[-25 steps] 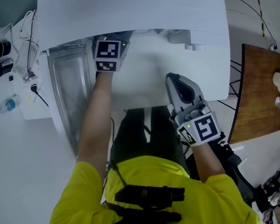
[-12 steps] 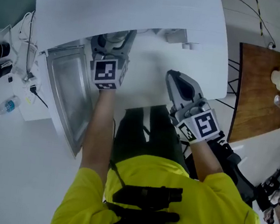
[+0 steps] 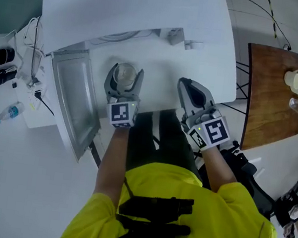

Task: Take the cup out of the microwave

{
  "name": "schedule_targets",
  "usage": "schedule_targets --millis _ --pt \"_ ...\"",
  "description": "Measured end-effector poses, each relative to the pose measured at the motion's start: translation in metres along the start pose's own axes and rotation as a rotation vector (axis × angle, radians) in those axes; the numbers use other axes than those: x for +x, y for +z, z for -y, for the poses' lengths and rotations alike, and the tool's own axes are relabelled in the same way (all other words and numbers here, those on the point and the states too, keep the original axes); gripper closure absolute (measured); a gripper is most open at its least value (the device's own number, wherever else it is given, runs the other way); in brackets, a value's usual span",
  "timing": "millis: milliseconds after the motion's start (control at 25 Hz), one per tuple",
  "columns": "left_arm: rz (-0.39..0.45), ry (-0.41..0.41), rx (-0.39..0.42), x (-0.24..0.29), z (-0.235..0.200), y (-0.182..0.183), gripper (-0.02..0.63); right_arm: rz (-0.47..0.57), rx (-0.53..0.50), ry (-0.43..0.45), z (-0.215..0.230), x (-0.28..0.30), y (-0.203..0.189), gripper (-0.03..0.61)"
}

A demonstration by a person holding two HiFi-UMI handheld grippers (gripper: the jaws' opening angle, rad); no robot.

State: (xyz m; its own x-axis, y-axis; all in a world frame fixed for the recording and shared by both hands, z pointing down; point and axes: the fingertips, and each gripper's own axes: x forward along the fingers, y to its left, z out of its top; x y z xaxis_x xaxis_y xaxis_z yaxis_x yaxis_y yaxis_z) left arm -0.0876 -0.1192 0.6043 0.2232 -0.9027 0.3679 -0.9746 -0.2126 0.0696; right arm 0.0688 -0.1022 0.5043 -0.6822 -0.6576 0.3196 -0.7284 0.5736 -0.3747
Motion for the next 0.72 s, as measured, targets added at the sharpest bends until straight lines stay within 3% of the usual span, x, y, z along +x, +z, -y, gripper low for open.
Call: schedule_targets --millis 160,320,600,720 --pt "-0.041 0.126 -0.078 -0.022 -0.036 -0.04 0.259 -0.033 -0.025 0.033 -0.003 -0.003 -0.009 0.572" --pt "-0.031 0.193 -0.082 -0.043 -0.059 -0.063 0.259 -0.071 -0.044 0.073 -0.014 0.005 -0.024 0.572" --pt "0.002 0.233 -0.103 -0.054 -0.076 -0.066 0.255 -0.128 -0.083 0.162 -0.048 0.034 -0.042 0.572" --pt "0.009 0.224 -0.143 -0.061 -0.072 -0.063 0.192 -0.128 -0.063 0.185 -0.058 0.042 -0.039 0.572"
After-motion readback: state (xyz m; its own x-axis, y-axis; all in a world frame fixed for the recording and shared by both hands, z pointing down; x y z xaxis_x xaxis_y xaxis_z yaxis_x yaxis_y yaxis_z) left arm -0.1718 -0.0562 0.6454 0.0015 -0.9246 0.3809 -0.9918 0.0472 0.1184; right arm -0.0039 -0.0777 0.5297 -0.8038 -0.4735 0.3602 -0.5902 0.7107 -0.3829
